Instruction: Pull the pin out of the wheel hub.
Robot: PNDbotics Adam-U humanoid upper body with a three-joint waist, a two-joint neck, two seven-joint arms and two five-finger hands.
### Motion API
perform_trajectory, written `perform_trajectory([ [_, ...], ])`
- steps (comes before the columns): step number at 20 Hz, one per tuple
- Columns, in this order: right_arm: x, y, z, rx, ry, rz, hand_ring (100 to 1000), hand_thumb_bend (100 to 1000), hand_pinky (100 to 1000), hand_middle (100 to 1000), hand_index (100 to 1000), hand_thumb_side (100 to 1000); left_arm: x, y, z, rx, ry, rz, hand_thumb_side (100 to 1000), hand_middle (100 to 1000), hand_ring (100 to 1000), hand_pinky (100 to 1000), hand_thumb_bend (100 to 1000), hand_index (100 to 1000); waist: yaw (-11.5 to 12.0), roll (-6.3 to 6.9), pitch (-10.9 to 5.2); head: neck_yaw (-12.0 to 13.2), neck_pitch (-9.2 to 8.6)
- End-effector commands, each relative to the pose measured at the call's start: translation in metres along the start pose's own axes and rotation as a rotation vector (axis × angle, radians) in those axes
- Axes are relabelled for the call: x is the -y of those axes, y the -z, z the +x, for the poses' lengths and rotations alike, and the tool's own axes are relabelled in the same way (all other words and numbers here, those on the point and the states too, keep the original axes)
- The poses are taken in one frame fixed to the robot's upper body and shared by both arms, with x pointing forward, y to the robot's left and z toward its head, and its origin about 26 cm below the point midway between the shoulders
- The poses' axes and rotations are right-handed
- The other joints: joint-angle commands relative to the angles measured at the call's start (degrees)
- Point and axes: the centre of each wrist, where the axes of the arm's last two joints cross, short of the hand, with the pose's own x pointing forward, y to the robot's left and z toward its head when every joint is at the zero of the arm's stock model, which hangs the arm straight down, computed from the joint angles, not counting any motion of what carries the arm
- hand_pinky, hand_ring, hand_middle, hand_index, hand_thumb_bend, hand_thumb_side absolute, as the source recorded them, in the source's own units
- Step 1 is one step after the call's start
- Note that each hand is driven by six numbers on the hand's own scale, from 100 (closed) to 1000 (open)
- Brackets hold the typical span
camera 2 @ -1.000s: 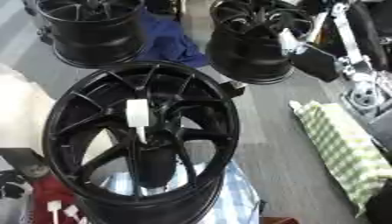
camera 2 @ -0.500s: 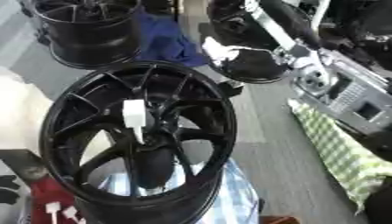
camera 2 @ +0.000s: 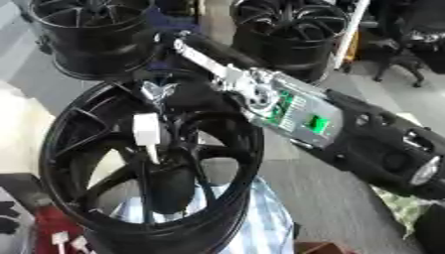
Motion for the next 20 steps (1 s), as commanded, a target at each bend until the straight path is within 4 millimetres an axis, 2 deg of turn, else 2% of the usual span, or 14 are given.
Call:
perform_trajectory([
  [1,0.002,0.009,-0.01,-0.009,-0.053,0.038,832,100,785,868,943,607,-0.005,0.004,0.008,0.023,0.016,-0.003,749,669,663,699,100,834,0.0,0.37,-0.36,-0.3,-0.12],
  [3,0.0,0.012,-0.018,-0.014,-0.074,0.067,833,100,786,868,941,603,-0.005,0.004,0.008,0.024,0.016,-0.005,748,669,663,699,100,834,0.1,0.39,-0.36,-0.3,-0.12],
  [4,0.005,0.014,-0.021,-0.014,-0.101,0.125,834,100,787,868,941,603,-0.005,0.004,0.008,0.025,0.016,-0.005,748,669,663,699,100,834,0.0,0.45,-0.36,-0.3,-0.12],
  [8,0.063,0.011,-0.02,-0.024,-0.223,0.439,842,100,799,875,941,600,-0.004,0.004,0.007,0.025,0.011,-0.001,749,670,663,699,100,834,-0.3,0.7,-0.4,0.0,-0.12],
  [10,0.075,0.008,-0.018,-0.037,-0.254,0.501,842,100,800,872,939,604,-0.004,0.004,0.007,0.026,0.011,0.0,749,670,663,698,100,834,-0.3,0.73,-0.39,-0.1,-0.12],
  [20,0.069,0.014,-0.026,-0.072,-0.277,0.54,841,100,801,871,936,610,-0.002,0.008,0.009,0.034,0.013,-0.009,749,670,663,698,100,834,0.3,0.86,-0.25,-0.6,-0.12],
])
